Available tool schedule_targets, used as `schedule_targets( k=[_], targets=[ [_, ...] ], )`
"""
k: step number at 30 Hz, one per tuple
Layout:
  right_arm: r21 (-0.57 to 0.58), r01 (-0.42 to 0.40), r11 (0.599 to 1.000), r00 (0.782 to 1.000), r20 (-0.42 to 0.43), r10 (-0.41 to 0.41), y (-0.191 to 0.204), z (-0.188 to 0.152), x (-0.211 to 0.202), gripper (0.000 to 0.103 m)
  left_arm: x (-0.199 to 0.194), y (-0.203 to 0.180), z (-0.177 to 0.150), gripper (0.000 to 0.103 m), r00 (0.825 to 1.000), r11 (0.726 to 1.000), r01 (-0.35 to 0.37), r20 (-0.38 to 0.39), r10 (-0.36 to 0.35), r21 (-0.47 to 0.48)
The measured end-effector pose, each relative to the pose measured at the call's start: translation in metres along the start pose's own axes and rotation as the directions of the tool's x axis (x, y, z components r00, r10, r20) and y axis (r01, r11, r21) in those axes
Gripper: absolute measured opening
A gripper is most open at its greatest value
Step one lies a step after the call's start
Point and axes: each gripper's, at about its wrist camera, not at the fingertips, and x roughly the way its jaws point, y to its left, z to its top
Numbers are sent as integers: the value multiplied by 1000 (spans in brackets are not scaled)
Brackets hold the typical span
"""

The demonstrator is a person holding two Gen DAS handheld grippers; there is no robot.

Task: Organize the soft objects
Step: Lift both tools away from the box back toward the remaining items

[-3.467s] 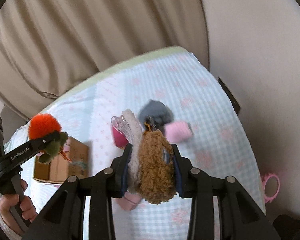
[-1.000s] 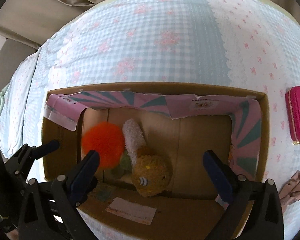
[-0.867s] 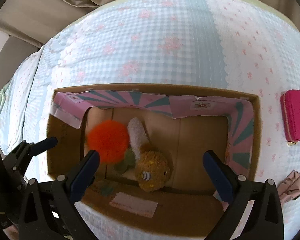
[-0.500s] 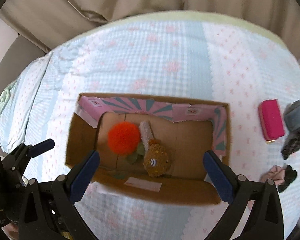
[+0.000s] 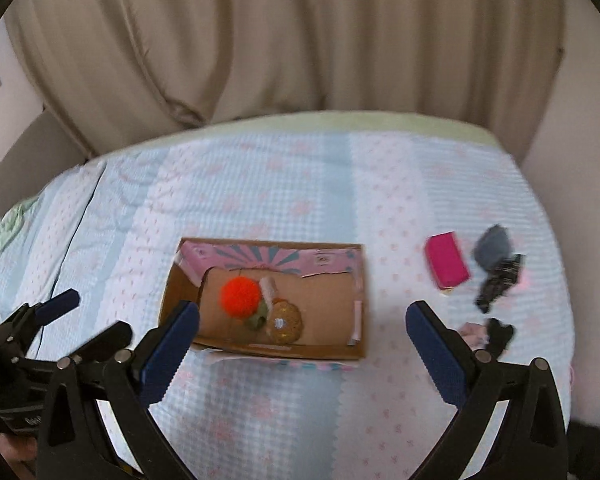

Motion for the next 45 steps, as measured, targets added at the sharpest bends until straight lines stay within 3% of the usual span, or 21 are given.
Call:
schedule_targets(
  k=[11, 20, 33, 45],
  targets=[
    [116, 133, 984, 987, 79, -142, -74, -38, -74, 103, -36, -72, 3, 103, 992, 992, 87, 81, -94, 93],
    [132, 117, 984, 985, 114, -133, -166, -63, -94, 103, -34, -150, -5, 103, 987, 986, 122, 93, -132, 113],
    [-28, 34, 999, 995, 94, -31, -278, -64, -64, 103, 28, -262, -34, 103, 990, 991, 137, 24, -137, 8],
    [-129, 2, 992, 999, 53, 5, -331, -45, 16, 102, 136, -320, -66, 103, 979, 985, 167, -129, -160, 49]
  ],
)
